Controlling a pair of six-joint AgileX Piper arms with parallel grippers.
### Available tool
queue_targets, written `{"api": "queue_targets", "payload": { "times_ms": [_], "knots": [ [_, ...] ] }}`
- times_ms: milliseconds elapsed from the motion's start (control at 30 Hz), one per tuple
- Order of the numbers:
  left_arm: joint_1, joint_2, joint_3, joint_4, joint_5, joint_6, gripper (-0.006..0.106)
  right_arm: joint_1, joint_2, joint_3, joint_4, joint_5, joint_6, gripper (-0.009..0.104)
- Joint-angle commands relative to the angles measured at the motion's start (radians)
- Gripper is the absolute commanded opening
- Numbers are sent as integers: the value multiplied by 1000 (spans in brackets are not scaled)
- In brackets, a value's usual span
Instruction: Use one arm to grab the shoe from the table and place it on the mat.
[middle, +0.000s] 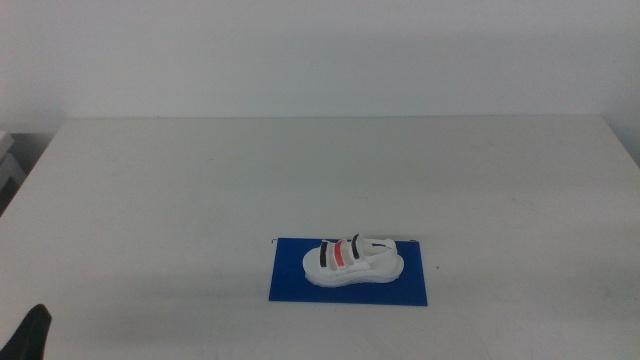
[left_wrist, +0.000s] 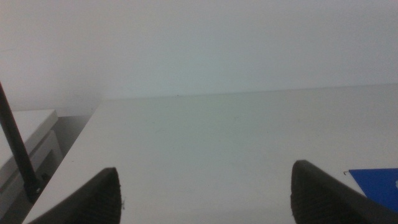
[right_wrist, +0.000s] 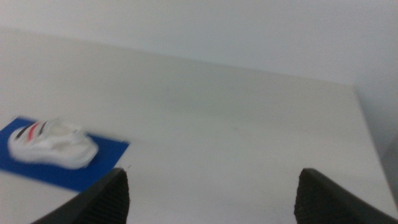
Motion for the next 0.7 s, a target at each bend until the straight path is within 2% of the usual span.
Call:
{"api": "queue_targets", "payload": {
  "times_ms": [0, 200, 667],
  "knots": [
    [-5, -13, 7, -10, -82, -5, 94, -20, -51, 12, -63, -93, 65, 76],
    [-5, -13, 7, -10, -82, -5, 94, -36, -206, 74, -54, -129, 65, 76],
    [-5, -10, 7, -10, -82, -5, 94, -35, -208, 223, -57, -143, 66, 76]
  ]
}}
